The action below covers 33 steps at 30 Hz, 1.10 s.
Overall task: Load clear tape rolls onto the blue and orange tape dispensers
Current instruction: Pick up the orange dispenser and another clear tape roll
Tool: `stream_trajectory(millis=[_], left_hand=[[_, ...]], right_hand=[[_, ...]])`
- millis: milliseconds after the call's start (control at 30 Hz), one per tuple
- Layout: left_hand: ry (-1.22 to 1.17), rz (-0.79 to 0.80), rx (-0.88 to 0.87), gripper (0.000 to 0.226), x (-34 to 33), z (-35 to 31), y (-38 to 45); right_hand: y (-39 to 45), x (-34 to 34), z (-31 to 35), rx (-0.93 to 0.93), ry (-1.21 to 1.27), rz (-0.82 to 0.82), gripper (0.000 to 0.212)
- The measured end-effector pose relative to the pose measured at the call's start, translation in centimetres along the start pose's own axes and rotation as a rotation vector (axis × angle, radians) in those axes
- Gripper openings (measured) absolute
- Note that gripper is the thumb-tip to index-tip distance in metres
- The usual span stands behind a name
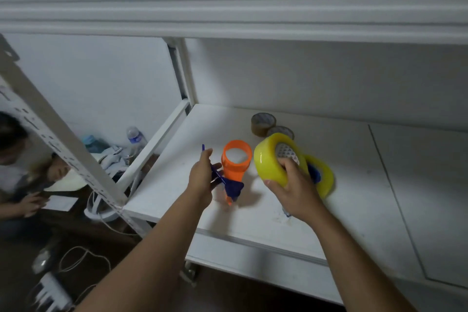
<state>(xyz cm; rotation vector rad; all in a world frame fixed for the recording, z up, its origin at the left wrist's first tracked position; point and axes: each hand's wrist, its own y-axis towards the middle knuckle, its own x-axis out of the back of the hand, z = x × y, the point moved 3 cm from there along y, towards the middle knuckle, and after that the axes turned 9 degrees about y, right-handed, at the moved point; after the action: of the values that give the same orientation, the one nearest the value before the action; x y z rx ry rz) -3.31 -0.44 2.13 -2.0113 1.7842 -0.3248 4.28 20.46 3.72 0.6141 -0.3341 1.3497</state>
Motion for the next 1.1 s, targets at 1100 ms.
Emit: stream_trajectory(millis=[1100], left_hand=[[0.552, 0.270, -0.038, 0.057, 9.9, -1.4, 13.2]], right_hand=[[1.3, -15.9, 5.7, -0.303, -0.569, -0.027, 0.058]])
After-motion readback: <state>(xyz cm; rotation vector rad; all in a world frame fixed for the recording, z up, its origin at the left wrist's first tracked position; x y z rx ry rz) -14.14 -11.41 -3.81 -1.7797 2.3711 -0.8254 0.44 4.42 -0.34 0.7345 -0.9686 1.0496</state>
